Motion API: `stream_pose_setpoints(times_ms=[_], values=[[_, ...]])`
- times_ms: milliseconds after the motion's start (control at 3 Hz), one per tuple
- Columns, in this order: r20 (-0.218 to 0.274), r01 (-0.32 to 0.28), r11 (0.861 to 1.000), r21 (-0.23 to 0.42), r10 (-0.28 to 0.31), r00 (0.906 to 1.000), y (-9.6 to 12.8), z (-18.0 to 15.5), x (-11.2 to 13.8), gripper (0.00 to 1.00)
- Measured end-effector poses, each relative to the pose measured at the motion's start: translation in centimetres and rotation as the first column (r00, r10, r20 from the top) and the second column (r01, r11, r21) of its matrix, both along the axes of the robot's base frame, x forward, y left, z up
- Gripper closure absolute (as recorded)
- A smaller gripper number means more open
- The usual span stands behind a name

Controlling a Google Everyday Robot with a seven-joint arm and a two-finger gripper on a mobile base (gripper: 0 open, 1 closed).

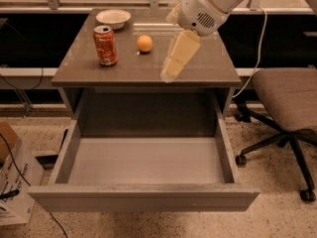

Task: Place coke can into top drawer

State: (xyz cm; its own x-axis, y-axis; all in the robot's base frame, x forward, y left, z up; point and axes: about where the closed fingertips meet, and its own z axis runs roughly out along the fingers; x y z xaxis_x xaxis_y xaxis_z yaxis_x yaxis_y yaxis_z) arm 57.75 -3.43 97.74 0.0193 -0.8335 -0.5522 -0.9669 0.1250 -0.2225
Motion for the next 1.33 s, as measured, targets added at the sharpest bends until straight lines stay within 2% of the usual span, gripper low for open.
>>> stream_pose_setpoints(times_ms=[333,1000,1333], values=[[-0.025,-0.034,0.999,0.016,0.034,0.9991,2.8,-0.6,3.4,0.00],[-0.014,-0.046,0.998,0.037,0.047,0.9988,3.9,-0.7,3.9,0.00],[0.012,-0.057,0.989,0.134,0.056,0.9983,7.5,-2.6,6.6,0.00]])
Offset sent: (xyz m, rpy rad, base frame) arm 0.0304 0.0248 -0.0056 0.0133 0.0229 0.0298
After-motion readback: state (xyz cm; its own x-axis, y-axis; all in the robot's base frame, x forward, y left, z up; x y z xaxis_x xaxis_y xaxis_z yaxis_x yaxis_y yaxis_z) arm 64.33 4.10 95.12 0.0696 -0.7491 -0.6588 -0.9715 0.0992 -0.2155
